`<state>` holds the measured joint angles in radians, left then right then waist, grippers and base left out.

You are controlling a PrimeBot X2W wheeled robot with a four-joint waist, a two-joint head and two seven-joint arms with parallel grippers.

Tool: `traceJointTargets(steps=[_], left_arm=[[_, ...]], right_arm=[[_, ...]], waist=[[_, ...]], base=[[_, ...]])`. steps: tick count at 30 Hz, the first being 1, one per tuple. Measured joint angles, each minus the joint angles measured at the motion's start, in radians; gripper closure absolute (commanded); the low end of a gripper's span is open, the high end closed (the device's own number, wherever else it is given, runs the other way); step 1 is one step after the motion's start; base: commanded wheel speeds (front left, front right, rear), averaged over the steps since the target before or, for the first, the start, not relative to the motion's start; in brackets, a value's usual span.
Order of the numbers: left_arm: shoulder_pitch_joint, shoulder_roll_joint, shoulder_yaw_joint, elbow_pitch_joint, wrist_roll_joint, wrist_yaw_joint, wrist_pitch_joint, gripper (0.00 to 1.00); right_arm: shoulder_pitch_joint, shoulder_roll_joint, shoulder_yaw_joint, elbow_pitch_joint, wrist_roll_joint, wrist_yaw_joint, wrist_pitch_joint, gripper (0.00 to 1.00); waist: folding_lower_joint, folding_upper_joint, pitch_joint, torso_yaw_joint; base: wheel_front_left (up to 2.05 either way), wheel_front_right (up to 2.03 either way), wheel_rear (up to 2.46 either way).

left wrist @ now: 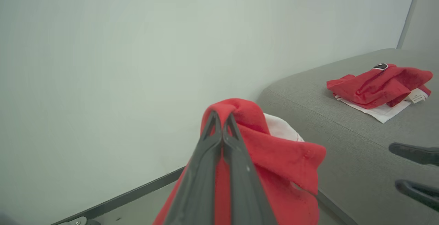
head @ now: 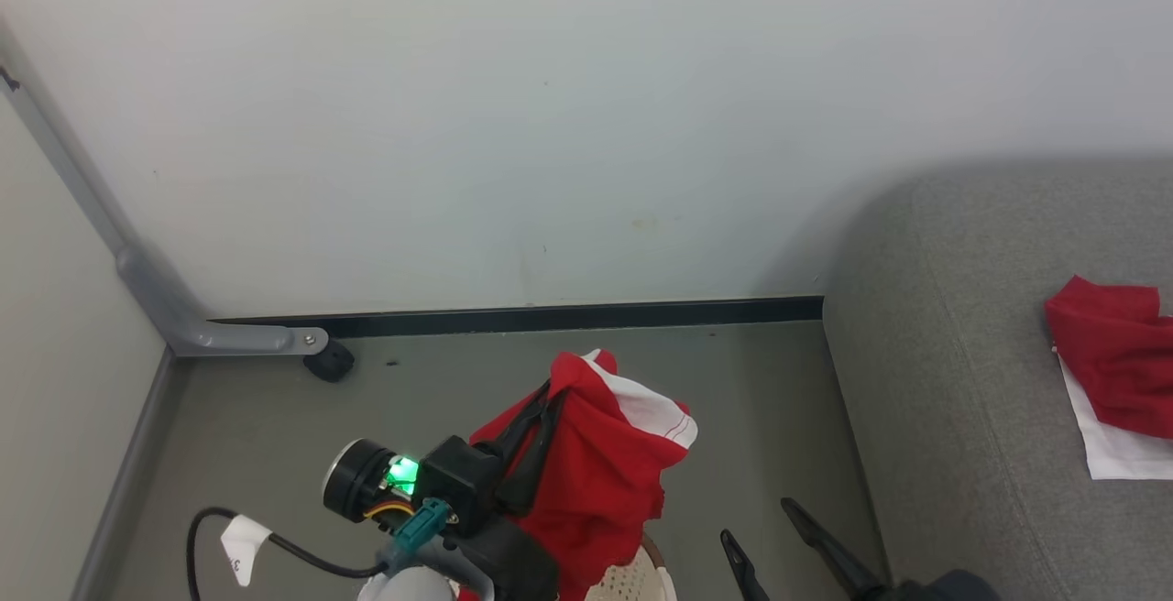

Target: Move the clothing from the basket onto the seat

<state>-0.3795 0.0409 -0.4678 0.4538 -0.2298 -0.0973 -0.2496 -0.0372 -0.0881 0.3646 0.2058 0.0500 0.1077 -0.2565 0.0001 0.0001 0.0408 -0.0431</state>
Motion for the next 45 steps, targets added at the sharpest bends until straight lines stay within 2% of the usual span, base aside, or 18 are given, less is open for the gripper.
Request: traceJointTargets(steps=[10, 26, 36, 43, 44, 45], left_arm=[[-0.001, 0.003, -0.123, -0.1, 0.017, -0.009, 0.0, 1.0], [-0.001, 0.008, -0.248, -0.2, 0.002, -0.01, 0.0, 1.0], [-0.001, 0.011, -0.337, -0.24, -0.013, -0.018, 0.019, 1.0], [-0.001, 0.013, -0.39, -0.26, -0.024, -0.018, 0.032, 1.0], [-0.001, 0.013, -0.393, -0.26, -0.025, -0.019, 0.036, 1.0], [-0.001, 0.013, -0.395, -0.26, -0.025, -0.019, 0.037, 1.0]], right_arm=[[-0.057, 0.013, 0.052, 0.055, 0.001, 0.007, 0.0, 0.0], [-0.149, 0.026, 0.065, 0.174, 0.014, 0.005, 0.0, 0.0], [-0.216, 0.027, 0.072, 0.244, 0.042, -0.013, 0.0, 0.0], [-0.263, 0.027, 0.125, 0.249, 0.122, -0.063, 0.0, 0.0], [-0.267, 0.027, 0.128, 0.247, 0.142, -0.072, 0.0, 0.25], [-0.27, 0.027, 0.128, 0.246, 0.158, -0.081, 0.0, 1.0]], waist=[[0.0, 0.0, -0.002, 0.028], [0.0, 0.0, 0.012, 0.042], [0.0, 0.0, 0.014, 0.053], [0.0, 0.0, 0.018, 0.063], [0.0, 0.0, 0.019, 0.064], [0.0, 0.0, 0.02, 0.066]], base=[[0.0, 0.0, 0.0], [0.0, 0.0, 0.0], [0.0, 0.0, 0.0], [0.0, 0.0, 0.0], [0.0, 0.0, 0.0], [0.0, 0.0, 0.0]])
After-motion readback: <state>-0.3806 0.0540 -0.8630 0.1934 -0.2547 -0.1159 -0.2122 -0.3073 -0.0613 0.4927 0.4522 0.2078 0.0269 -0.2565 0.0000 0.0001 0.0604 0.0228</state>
